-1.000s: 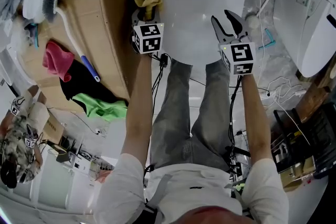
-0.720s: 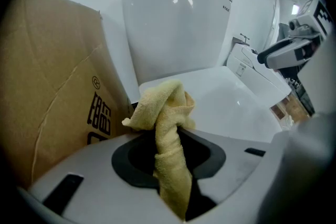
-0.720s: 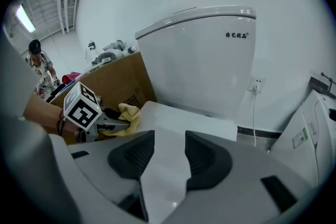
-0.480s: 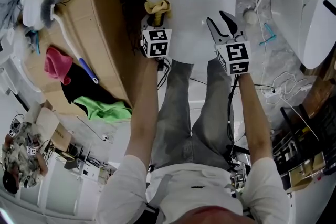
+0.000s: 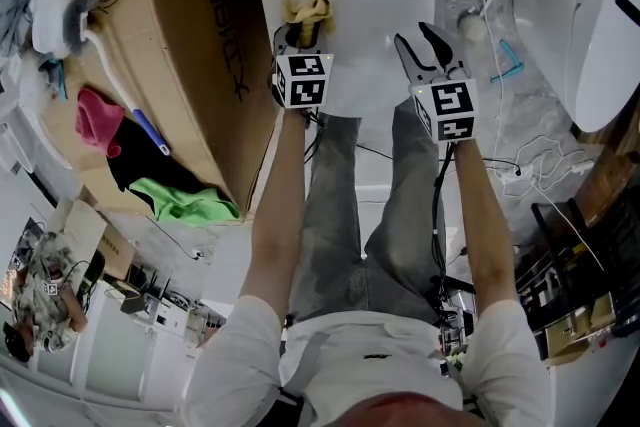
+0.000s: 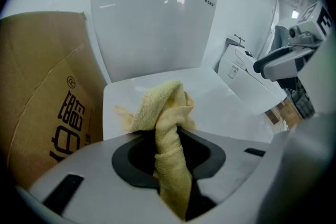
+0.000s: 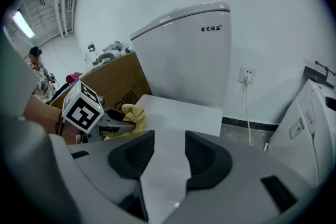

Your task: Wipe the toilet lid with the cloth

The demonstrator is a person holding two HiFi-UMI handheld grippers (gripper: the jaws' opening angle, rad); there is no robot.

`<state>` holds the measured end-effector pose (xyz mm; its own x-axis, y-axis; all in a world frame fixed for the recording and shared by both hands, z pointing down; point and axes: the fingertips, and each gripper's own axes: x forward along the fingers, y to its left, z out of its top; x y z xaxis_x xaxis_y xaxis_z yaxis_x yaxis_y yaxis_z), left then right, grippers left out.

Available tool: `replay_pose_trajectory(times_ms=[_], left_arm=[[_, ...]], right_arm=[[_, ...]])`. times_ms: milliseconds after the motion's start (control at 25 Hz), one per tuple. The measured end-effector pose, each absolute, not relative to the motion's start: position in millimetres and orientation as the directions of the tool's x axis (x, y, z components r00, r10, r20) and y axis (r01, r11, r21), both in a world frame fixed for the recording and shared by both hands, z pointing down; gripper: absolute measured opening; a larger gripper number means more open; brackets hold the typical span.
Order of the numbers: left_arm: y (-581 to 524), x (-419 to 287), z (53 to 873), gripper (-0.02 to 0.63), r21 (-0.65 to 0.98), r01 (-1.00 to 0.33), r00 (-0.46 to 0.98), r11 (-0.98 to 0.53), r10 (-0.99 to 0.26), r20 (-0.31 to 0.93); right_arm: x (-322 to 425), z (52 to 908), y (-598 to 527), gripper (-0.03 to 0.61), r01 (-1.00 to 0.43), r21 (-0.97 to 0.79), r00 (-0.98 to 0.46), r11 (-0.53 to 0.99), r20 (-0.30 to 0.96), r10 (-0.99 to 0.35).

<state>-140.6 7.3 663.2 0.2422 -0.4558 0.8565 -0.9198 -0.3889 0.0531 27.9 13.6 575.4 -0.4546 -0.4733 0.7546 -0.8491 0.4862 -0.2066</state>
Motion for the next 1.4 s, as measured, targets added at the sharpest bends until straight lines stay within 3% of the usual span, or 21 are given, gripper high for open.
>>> replay_pose_trajectory(times_ms=[640, 1400], left_arm=[[4.1, -53.6, 665.8, 0.120, 0.097, -0.915, 0.281, -0.392, -0.447, 0.849], [1.2, 56.0, 671.6, 0.121, 0.128, -0.850, 0.361, -0.511, -0.387, 0.848]], right_arm=[[83.3, 589.6, 9.6, 0.198, -0.846, -0.229, -0.462, 0.482, 0.766, -0.446], [140.1, 599.4, 17.7, 0.198, -0.862, -0.263, -0.458, 0.433, 0.768, -0.447]])
